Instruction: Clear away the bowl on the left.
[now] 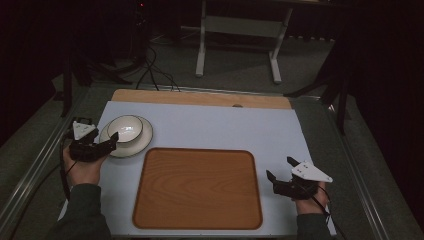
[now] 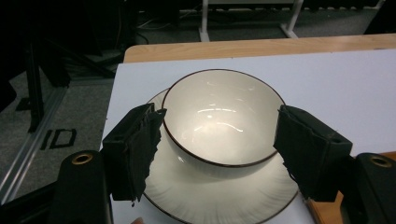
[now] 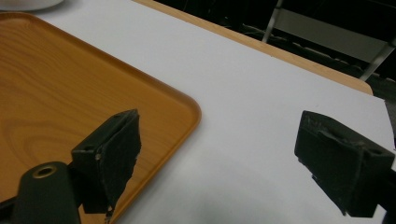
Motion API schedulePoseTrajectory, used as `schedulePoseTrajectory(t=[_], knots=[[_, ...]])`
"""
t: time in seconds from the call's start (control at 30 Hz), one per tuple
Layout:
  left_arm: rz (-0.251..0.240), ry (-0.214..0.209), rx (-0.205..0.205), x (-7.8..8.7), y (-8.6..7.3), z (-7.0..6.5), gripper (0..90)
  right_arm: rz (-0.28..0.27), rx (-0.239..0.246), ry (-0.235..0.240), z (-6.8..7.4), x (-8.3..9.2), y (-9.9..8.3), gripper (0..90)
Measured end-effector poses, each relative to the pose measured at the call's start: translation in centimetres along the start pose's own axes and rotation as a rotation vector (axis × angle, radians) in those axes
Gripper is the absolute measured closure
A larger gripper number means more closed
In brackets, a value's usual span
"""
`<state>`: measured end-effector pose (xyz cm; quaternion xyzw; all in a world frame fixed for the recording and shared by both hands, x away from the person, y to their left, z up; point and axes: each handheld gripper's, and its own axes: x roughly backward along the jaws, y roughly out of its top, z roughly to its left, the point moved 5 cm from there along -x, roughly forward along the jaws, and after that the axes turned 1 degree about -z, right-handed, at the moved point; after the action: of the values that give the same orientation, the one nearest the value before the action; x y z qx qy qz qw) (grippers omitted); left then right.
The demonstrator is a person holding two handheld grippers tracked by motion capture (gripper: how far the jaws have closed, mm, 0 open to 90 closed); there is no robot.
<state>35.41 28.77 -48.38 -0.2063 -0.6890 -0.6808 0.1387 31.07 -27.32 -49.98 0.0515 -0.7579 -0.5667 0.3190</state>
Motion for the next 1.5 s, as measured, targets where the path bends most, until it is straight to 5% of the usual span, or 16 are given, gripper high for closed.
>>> schedulePoseTrajectory(t=[0.6, 1.5], knots=[[0.076, 0.051, 0.034, -3.0, -0.7, 1.2, 33.5, -0.004, 0.001, 0.004, 0.1, 0.0, 0.0, 14.0], [0.185, 0.054, 0.176, -6.1, -2.0, 1.9, 42.6, -0.017, 0.007, 0.006, 0.1, 0.1, 0.2, 14.0]])
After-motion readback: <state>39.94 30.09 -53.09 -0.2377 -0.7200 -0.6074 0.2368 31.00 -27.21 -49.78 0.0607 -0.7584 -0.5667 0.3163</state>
